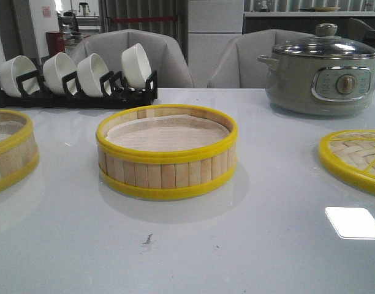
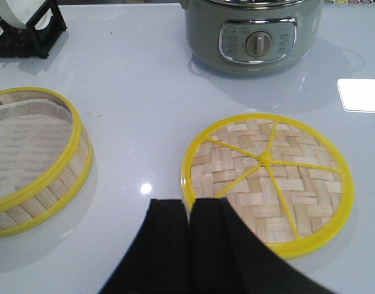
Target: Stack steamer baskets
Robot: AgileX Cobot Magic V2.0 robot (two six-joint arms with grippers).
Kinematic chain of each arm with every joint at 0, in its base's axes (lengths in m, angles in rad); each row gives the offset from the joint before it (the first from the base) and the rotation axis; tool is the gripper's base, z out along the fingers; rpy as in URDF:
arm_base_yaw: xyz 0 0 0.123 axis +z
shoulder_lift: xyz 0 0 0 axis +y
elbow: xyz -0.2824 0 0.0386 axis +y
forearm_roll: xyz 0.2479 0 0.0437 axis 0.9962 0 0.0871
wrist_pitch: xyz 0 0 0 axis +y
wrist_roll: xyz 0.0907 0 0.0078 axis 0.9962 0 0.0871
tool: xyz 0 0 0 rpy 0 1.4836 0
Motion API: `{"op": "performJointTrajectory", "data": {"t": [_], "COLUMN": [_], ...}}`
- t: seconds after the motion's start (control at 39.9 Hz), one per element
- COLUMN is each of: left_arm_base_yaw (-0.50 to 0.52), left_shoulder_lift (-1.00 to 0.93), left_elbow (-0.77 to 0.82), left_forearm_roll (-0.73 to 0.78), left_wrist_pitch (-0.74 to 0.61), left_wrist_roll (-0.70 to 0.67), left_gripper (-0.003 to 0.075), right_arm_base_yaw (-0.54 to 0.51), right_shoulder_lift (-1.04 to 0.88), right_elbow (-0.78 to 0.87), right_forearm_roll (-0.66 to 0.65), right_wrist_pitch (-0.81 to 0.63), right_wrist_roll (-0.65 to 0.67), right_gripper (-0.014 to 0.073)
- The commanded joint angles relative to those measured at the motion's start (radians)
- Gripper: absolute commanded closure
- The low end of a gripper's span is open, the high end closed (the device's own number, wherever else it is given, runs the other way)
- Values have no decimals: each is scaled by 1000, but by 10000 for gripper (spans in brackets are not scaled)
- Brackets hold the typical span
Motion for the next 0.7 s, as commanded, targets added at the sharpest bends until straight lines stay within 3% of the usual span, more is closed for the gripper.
{"op": "performJointTrajectory", "data": {"t": [0.0,0.2,0.25,0.35,0.48,0.58,0.68], "left_arm_base_yaw": [-4,-4,-4,-4,-4,-4,-4], "left_shoulder_lift": [-1,-1,2,15,28,42,59], "left_elbow": [-33,-33,-33,-33,-33,-33,-33], "left_forearm_roll": [-8,-8,-8,-4,-4,-4,-4], "left_wrist_pitch": [-66,-45,-38,-31,-29,-23,-11], "left_wrist_roll": [-3,-3,-3,-3,-1,-1,-1], "left_gripper": [636,636,634,590,406,222,161], "right_arm_base_yaw": [0,0,0,0,0,0,0], "right_shoulder_lift": [2,2,2,2,2,2,2], "right_elbow": [-39,-39,-39,-39,-39,-39,-39], "right_forearm_roll": [7,7,7,7,7,7,7], "right_wrist_pitch": [-93,-74,-65,-57,-66,-67,-67], "right_wrist_roll": [-2,-2,-2,-2,-2,-2,-2], "right_gripper": [567,553,513,344,194,193,193]}}
